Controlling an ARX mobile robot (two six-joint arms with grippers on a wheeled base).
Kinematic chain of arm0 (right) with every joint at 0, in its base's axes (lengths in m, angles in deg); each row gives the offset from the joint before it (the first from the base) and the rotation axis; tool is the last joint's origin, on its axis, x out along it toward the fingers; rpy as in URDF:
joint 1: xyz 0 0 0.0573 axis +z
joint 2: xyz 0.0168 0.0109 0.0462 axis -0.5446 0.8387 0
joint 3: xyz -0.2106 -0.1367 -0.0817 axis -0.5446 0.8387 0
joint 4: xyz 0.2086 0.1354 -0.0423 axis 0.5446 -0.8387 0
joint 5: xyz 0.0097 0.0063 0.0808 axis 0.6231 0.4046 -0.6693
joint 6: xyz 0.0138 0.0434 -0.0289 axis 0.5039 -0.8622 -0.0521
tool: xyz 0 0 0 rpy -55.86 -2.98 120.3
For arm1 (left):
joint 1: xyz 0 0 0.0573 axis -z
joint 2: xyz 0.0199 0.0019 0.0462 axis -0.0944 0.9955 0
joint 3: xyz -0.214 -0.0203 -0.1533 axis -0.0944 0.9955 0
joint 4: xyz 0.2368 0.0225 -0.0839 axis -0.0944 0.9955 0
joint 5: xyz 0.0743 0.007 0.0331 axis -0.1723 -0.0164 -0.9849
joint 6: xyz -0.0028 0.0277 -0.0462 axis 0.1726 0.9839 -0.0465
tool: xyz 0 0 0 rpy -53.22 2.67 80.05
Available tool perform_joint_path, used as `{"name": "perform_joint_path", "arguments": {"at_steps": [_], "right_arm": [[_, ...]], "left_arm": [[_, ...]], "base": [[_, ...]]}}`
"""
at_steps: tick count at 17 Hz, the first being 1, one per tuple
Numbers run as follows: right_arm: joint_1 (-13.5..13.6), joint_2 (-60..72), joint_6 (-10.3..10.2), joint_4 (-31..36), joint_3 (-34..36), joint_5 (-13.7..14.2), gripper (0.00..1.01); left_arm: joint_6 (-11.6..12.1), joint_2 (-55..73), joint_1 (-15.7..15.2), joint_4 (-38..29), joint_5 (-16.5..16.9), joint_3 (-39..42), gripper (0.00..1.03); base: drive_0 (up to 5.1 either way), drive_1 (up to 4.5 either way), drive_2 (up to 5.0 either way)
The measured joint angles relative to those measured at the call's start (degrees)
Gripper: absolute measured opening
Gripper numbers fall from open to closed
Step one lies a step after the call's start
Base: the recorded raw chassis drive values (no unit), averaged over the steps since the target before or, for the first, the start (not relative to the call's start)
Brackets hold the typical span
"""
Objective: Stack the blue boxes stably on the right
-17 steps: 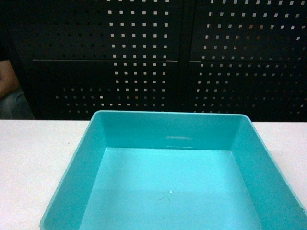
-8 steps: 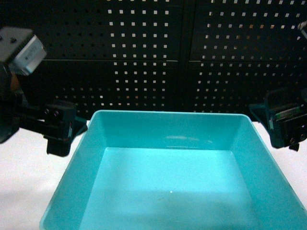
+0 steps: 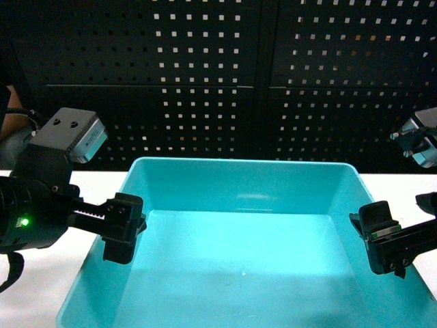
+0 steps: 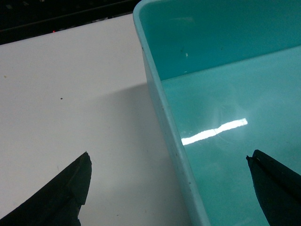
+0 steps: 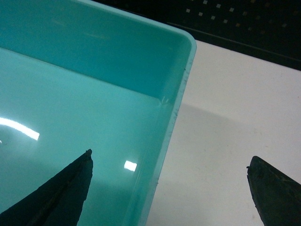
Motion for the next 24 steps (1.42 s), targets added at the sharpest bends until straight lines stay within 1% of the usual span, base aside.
{"name": "perform_joint_path", "arguments": {"at_steps": [2,3,4,5,8,9,11,12,13,14,16,20,22,24], "right_arm": [[-0.7,2.1,-0.8,1.6,0.7,-0.3,0.98],[-0.7,3.2,-1.3,2.1,1.2,-0.4,0.91],[-0.9,4.3,-1.7,2.8,1.8,-0.4,0.82],[-0.9,5.1,-2.2,3.2,2.5,-0.6,0.76],[-0.7,6.1,-2.6,5.4,3.9,-0.8,0.49],[-0.7,6.2,-2.6,5.8,4.0,-0.9,0.40],[-0.6,6.5,-2.7,6.5,4.4,-0.9,0.21],[-0.2,6.5,-4.9,6.7,4.6,-1.1,0.13],[-0.2,6.5,-6.9,6.9,4.7,-1.4,0.09],[0.1,6.5,-8.1,7.3,4.7,-1.4,0.07],[0.5,6.5,-8.9,7.3,4.9,-1.0,0.07],[0.8,6.5,-9.6,7.6,5.3,-0.8,0.07],[0.9,6.5,-9.7,7.7,5.4,-0.7,0.07],[0.9,6.5,-9.7,8.0,5.6,-0.5,0.07]], "left_arm": [[-0.9,1.0,0.6,-0.3,0.0,-0.2,0.98],[-1.0,1.7,0.9,-0.4,-0.4,-0.2,0.98],[-1.1,2.3,1.1,-0.6,-0.5,-0.2,0.98],[-1.2,2.7,1.4,-0.7,-0.7,-0.2,0.98],[-2.2,3.0,1.4,-1.0,-0.8,-0.2,0.98],[-2.6,3.1,1.7,-0.9,-0.9,-0.2,0.98],[-4.6,3.1,1.9,0.3,-2.2,-0.2,0.98],[-5.8,3.1,2.1,1.3,-2.9,-0.2,0.98],[-7.3,3.1,2.4,2.7,-3.0,-0.3,0.98],[-9.7,3.1,3.0,4.4,-3.3,-0.6,0.98],[-13.2,3.1,4.4,6.9,-3.2,-1.2,0.98],[-16.1,3.1,5.6,8.4,-3.5,-1.6,0.98],[-16.7,3.1,6.0,8.5,-4.0,-1.6,0.98],[-17.2,3.1,6.3,8.9,-4.7,-1.6,0.94]], "base": [[0.0,0.00,0.0],[0.0,0.00,0.0],[0.0,0.00,0.0],[0.0,0.00,0.0],[0.0,0.00,0.0],[0.0,0.00,0.0],[0.0,0.00,0.0],[0.0,0.00,0.0],[0.0,0.00,0.0],[0.0,0.00,0.0],[0.0,0.00,0.0],[0.0,0.00,0.0],[0.0,0.00,0.0],[0.0,0.00,0.0]]}}
